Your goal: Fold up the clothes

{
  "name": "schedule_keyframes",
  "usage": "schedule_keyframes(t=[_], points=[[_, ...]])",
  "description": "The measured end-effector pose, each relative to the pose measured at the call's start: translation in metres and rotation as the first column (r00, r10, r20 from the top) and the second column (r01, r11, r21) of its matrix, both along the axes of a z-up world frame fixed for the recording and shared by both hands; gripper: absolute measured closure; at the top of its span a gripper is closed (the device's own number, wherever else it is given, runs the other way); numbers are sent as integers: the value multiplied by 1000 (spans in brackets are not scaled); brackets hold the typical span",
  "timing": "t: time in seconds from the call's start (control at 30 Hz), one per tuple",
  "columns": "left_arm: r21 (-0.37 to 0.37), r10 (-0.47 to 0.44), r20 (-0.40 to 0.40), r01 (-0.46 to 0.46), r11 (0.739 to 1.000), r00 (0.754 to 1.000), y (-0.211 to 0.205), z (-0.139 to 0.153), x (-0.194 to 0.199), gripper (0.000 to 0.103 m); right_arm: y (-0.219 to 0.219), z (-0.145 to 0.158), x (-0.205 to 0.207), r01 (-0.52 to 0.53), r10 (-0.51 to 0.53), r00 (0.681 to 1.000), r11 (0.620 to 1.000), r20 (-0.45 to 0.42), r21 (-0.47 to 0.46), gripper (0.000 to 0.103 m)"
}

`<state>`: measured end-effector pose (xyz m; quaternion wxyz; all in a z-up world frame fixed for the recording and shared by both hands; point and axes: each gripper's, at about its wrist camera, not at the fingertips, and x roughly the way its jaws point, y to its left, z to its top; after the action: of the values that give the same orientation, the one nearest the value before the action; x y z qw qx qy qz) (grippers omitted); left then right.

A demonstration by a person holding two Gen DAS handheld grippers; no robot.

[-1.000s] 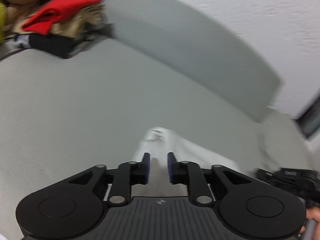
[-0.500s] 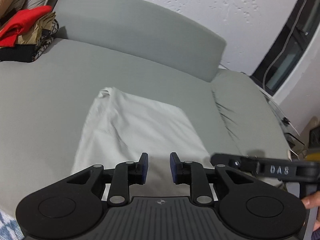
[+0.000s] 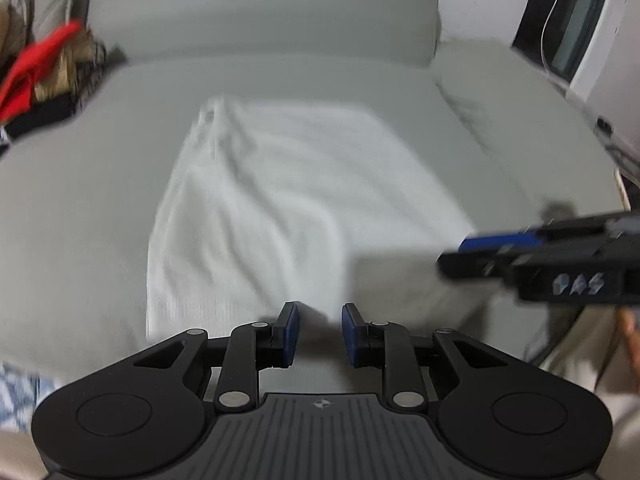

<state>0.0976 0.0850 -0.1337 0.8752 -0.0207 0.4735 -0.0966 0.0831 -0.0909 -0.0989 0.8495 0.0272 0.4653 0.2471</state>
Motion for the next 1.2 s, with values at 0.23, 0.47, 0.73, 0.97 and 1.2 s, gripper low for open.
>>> schedule_keyframes(t=[0.23,0.47,0.73,0.97,1.2], points=[[-174,-21,53,30,984,998,28,24,-14,62,-38,17,-13,64,-61,998,981,-20,184,21],[-409,243,110,-179,895,964,106,40,28,46,-72,10,52,215,-178,974,916,-139,338,15],[-609,399,-57,-349,712,915,161,3,51,49,-87,-28,82,364,-230,919,807,-319,465,19],[-535,366,-79,-349,769,927,154,-2,65,48,-75,-38,93,350,-213,917,837,-339,421,27],[-566,204,-158,-258,783,966,141,-18,100,42,-56,-56,122,325,-165,916,841,-366,433,33]])
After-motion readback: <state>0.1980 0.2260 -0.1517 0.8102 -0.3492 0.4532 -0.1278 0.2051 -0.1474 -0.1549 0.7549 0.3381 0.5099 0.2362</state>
